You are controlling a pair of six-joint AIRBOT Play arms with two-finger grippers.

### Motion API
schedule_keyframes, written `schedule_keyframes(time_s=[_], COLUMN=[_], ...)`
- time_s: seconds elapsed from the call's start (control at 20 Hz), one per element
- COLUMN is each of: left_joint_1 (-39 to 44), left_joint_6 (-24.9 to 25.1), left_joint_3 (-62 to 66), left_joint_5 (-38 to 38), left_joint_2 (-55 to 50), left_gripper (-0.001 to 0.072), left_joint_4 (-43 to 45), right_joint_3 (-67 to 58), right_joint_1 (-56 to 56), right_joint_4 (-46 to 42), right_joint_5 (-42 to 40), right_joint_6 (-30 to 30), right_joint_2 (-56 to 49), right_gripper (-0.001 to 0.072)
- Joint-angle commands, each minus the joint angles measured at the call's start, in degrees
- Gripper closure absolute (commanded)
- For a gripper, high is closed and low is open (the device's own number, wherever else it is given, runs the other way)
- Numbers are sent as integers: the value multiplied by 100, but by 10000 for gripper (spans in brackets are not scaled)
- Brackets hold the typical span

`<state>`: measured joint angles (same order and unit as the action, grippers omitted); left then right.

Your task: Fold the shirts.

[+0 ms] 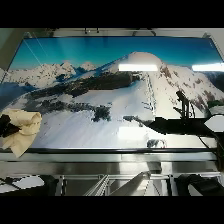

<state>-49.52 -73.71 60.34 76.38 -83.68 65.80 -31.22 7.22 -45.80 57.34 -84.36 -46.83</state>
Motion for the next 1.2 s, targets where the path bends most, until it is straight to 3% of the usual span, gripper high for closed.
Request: schedule_keyframes(time_s=[0.0, 0.1, 0.25, 0.35, 0.5, 0.7, 0.75, 0.8, 0.85, 0.9, 1.05, 1.15], left_joint_1=[400, 721, 1467, 2258, 3628, 5145, 5368, 5558, 5670, 5720, 5584, 5390], left_joint_6=[15, 256, 1071, 1228, 1182, 1019, 1016, 1016, 1012, 946, 647, 503], left_joint_3=[343, 361, 389, 859, 1792, 2409, 2463, 2492, 2487, 2487, 2485, 2417], left_joint_5=[286, 245, 313, 734, 1222, 1268, 1276, 1311, 1366, 1462, 1947, 2048], left_joint_2=[2, 247, 763, 874, 800, 321, 166, -17, -179, -343, -798, -984], left_gripper=[690, 690, 690, 690, 689, 691, 690, 646, 417, 364, 364, 364], left_joint_4=[-127, -1038, -3960, -5128, -5195, -5182, -5169, -5167, -5152, -5064, -4566, -4068], right_joint_3=[2, 2, 2, 2, 0, 0, 0, 0, 0, -2, -2, -2], right_joint_1=[4, 4, 4, -2, -20, -332, -402, -463, -507, -527, -546, -546], right_joint_4=[2, 2, 0, -33, -310, -308, -299, -304, -302, -304, -352, -374], right_joint_5=[7, 7, 11, -4, -125, -136, -138, -133, -92, -63, -33, -144], right_joint_6=[-2, -4, -2, 55, 61, 63, 61, 63, 63, 63, 149, 520], right_joint_2=[2, 2, 2, 2, 2, 4, 4, 4, 4, 4, 4, -13], right_gripper=[698, 698, 698, 697, 697, 688, 612, 359, 167, 148, 148, 147])
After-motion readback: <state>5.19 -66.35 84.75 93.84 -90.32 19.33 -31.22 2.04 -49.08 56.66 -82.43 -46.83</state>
